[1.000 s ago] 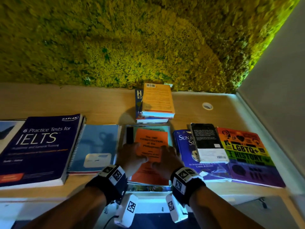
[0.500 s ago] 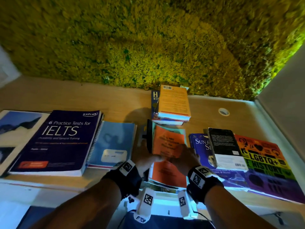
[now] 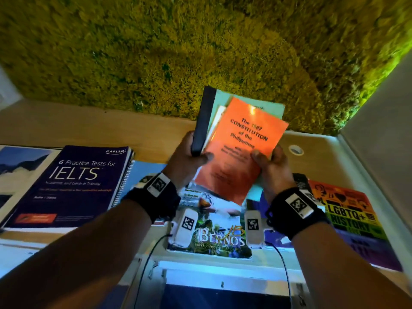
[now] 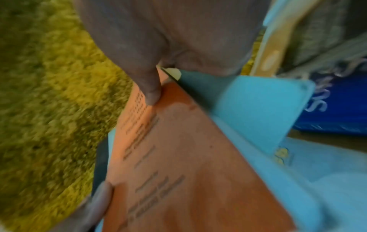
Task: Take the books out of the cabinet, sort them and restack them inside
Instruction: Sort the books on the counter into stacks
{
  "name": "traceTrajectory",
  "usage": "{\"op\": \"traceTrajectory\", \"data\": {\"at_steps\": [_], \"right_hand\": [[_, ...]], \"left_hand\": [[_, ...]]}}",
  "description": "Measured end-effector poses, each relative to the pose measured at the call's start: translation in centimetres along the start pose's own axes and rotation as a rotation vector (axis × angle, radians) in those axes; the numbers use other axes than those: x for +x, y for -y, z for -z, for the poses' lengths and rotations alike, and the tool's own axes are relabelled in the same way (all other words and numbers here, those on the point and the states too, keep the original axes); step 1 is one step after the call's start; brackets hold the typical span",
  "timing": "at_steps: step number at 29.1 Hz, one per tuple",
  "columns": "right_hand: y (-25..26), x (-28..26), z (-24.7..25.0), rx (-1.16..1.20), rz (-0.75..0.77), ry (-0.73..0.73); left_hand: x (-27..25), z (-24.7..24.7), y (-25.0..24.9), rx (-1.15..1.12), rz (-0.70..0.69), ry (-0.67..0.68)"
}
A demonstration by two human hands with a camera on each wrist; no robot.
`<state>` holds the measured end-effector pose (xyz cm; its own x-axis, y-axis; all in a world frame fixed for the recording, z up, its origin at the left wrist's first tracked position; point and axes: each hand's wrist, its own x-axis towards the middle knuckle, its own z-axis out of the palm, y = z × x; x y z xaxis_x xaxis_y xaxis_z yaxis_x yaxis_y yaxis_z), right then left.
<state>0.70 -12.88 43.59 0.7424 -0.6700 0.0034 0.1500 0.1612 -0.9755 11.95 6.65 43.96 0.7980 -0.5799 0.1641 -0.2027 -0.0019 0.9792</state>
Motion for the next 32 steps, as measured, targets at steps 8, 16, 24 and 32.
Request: {"op": "traceTrajectory", "data": {"at_steps": [8, 16, 24, 32], "right_hand": [[-4.1, -1.4, 1.2, -0.586, -0.347, 0.193], [-8.9, -4.4, 0.5, -1.296, -0.302, 0.372], [-8.7, -4.6, 0.8, -1.280, -0.366, 0.464], [-0.8, -1.3, 13.4, -1.058, -0.139, -0.191]], "left_hand": [[-2.4, -1.0, 6.8, 0.547, 0.495, 0.038], [-3.9, -1.4, 11.1, 0.678, 0.514, 0.131], [-5.5, -2.4, 12.0, 0.898, 0.416, 0.215], [-4.8, -11.8, 4.9, 0.566, 0.103, 0.328]]}}
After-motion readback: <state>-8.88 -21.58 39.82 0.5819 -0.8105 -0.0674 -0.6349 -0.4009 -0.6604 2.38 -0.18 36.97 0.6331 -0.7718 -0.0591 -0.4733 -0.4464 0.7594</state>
